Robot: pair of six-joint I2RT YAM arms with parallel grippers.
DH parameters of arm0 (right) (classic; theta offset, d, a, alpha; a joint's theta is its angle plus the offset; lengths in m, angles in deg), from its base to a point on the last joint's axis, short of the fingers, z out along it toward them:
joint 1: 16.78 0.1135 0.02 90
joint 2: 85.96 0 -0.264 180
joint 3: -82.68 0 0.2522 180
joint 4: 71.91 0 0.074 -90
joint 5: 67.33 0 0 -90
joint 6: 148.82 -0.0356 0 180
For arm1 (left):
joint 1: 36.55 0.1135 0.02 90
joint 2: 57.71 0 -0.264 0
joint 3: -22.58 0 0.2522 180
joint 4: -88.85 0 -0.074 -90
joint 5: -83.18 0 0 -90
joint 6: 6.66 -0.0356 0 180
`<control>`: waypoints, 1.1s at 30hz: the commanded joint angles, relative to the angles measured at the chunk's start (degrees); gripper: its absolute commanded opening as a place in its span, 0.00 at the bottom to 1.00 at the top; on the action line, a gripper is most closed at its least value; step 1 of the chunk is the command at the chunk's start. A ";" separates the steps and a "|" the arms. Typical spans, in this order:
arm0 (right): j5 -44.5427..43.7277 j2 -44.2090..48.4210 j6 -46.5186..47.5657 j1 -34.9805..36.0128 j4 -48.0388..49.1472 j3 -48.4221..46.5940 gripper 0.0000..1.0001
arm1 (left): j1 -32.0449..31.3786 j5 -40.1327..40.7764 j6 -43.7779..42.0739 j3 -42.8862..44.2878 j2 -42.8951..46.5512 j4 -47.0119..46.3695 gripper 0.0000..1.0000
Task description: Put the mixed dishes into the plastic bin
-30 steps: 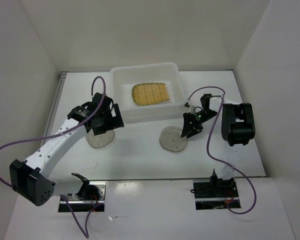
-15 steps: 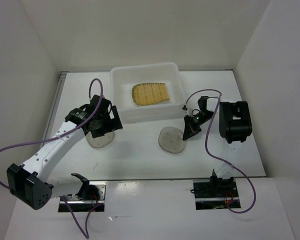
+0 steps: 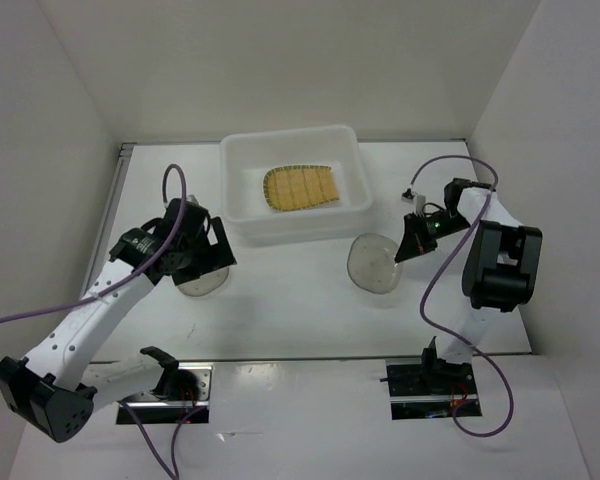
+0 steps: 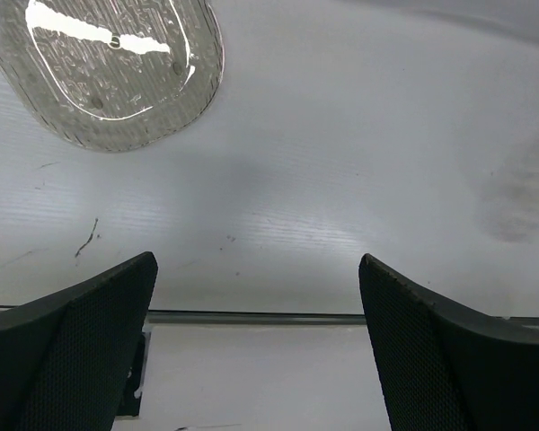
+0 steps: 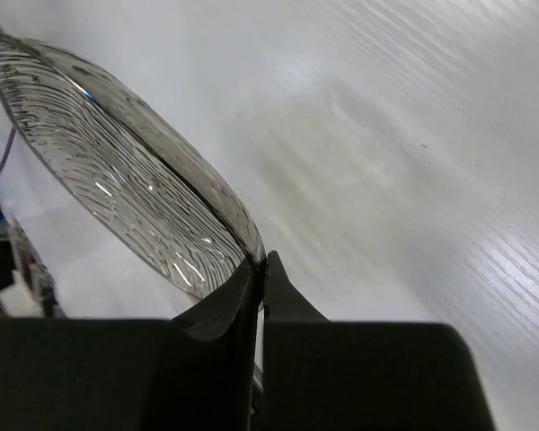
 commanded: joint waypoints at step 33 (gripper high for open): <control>3.25 -38.49 -29.57 14.89 2.05 -96.70 0.00 | 6.18 1.24 -5.93 -3.59 -3.60 -16.12 0.99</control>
